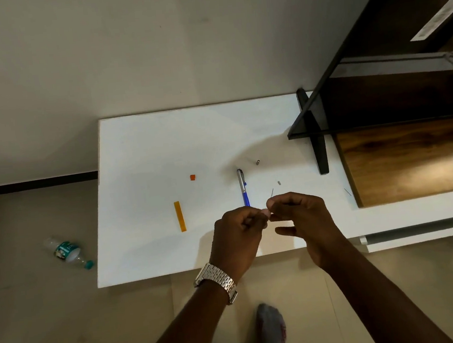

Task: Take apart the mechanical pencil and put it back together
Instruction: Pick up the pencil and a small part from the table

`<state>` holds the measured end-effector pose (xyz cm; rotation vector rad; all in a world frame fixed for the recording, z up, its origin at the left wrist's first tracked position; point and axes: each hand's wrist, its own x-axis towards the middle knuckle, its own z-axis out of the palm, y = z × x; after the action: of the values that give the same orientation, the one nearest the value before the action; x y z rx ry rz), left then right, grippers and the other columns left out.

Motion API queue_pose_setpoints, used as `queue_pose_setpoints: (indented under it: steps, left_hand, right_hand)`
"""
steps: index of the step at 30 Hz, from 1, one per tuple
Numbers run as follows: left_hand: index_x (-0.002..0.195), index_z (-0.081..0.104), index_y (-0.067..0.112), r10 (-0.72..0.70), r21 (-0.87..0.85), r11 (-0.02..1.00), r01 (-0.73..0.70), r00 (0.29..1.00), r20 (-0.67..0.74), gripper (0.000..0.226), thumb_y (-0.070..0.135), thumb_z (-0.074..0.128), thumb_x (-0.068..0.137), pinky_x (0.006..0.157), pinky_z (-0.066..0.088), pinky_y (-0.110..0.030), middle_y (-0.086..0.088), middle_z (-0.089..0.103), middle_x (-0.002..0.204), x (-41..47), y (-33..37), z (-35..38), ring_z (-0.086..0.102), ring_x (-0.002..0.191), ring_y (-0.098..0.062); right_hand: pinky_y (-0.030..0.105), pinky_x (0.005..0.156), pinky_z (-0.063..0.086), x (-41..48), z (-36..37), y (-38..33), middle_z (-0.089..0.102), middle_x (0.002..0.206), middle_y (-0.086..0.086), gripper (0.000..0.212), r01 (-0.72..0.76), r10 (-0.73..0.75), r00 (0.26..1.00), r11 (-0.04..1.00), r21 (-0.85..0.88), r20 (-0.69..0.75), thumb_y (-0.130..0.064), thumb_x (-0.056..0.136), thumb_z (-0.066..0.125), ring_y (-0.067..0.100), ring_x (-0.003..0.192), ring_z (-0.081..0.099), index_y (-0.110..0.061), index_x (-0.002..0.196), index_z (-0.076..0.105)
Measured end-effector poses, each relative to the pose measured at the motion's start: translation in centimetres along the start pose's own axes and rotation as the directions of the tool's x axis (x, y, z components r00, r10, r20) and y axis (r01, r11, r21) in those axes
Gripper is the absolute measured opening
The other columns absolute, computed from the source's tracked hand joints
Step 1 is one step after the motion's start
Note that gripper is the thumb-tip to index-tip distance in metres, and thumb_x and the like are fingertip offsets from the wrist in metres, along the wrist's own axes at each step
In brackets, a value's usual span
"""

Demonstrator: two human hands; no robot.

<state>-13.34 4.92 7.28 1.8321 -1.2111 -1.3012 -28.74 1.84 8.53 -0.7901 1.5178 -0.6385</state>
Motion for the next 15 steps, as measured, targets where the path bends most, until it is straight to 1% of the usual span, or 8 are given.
queue_pose_setpoints:
  steps: [2,4,5,6,8,9,11,15]
  left_hand:
    - [0.084,0.077,0.021,0.0,0.036,0.999,0.002,0.998,-0.067,0.03,0.048,0.068,0.089,0.061,0.049,-0.005,0.007,0.077,0.073,1.1,-0.2,-0.1,0.07,0.07,-0.001]
    - [0.082,0.077,0.018,-0.011,0.058,0.998,0.02,0.988,-0.157,0.025,0.042,0.074,0.085,0.058,0.046,-0.003,0.004,0.077,0.073,2.8,-0.4,-0.3,0.071,0.071,-0.001]
    - [0.083,0.076,0.015,-0.017,0.081,0.996,0.033,0.983,-0.185,0.024,0.038,0.077,0.084,0.061,0.048,-0.006,0.003,0.078,0.077,3.9,-0.5,-0.4,0.072,0.072,-0.005]
    - [0.088,0.075,0.012,-0.026,0.122,0.991,0.051,0.98,-0.195,0.026,0.038,0.078,0.083,0.068,0.052,-0.015,0.0,0.079,0.081,4.9,-0.7,-0.3,0.074,0.078,-0.011]
    - [0.101,0.071,0.011,-0.055,0.24,0.966,0.096,0.984,-0.172,0.039,0.044,0.077,0.082,0.078,0.053,-0.026,-0.005,0.078,0.093,6.7,-0.9,0.0,0.072,0.091,-0.021]
    - [0.106,0.068,0.012,-0.073,0.29,0.95,0.115,0.986,-0.152,0.045,0.048,0.077,0.081,0.08,0.051,-0.028,-0.005,0.077,0.097,7.5,-1.0,0.3,0.071,0.094,-0.023]
    - [0.108,0.064,0.015,-0.089,0.341,0.931,0.13,0.987,-0.135,0.046,0.048,0.077,0.079,0.076,0.05,-0.029,-0.007,0.075,0.098,8.3,-1.3,1.0,0.07,0.092,-0.027]
    - [0.096,0.066,0.014,-0.084,0.367,0.921,0.13,0.987,-0.139,0.023,0.031,0.072,0.081,0.071,0.054,-0.032,-0.008,0.074,0.092,8.7,-1.4,2.0,0.071,0.085,-0.031]
  right_hand:
    - [0.041,0.079,0.062,0.1,-0.5,0.0,0.082,0.091,0.005,0.018,0.013,-0.011,0.997,0.999,0.032,-0.071,-0.01,0.094,0.069,0.025,0.087,0.078,-0.019,0.088,0.082]
    - [0.042,0.079,0.063,0.1,-1.0,0.0,0.081,0.09,0.004,0.018,0.021,-0.013,0.992,0.998,0.057,-0.128,-0.009,0.096,0.068,0.024,0.085,0.078,-0.018,0.088,0.081]
    - [0.043,0.079,0.063,0.0,-1.2,0.0,0.081,0.09,0.004,0.018,0.026,-0.017,0.989,0.998,0.062,-0.146,-0.009,0.097,0.068,0.024,0.084,0.078,-0.017,0.089,0.081]
    - [0.043,0.079,0.063,-0.1,-1.4,0.1,0.081,0.089,0.005,0.017,0.033,-0.022,0.987,0.997,0.065,-0.159,-0.008,0.097,0.067,0.024,0.083,0.078,-0.017,0.089,0.08]
    - [0.042,0.079,0.064,-0.4,-1.7,0.5,0.081,0.089,0.006,0.017,0.041,-0.03,0.984,0.998,0.057,-0.178,-0.008,0.098,0.066,0.026,0.084,0.078,-0.015,0.091,0.08]
    - [0.042,0.079,0.064,-0.5,-1.7,0.7,0.081,0.09,0.007,0.016,0.04,-0.031,0.982,0.998,0.049,-0.184,-0.008,0.098,0.066,0.027,0.085,0.078,-0.014,0.092,0.08]
    - [0.041,0.079,0.064,-0.9,-1.7,1.3,0.081,0.09,0.008,0.014,0.033,-0.025,0.982,0.999,0.04,-0.188,-0.008,0.099,0.066,0.03,0.088,0.078,-0.012,0.094,0.079]
    - [0.04,0.078,0.064,-1.2,-1.8,1.8,0.082,0.087,0.005,0.016,0.03,-0.021,0.983,0.999,0.043,-0.184,-0.006,0.097,0.067,0.03,0.087,0.079,-0.012,0.091,0.08]
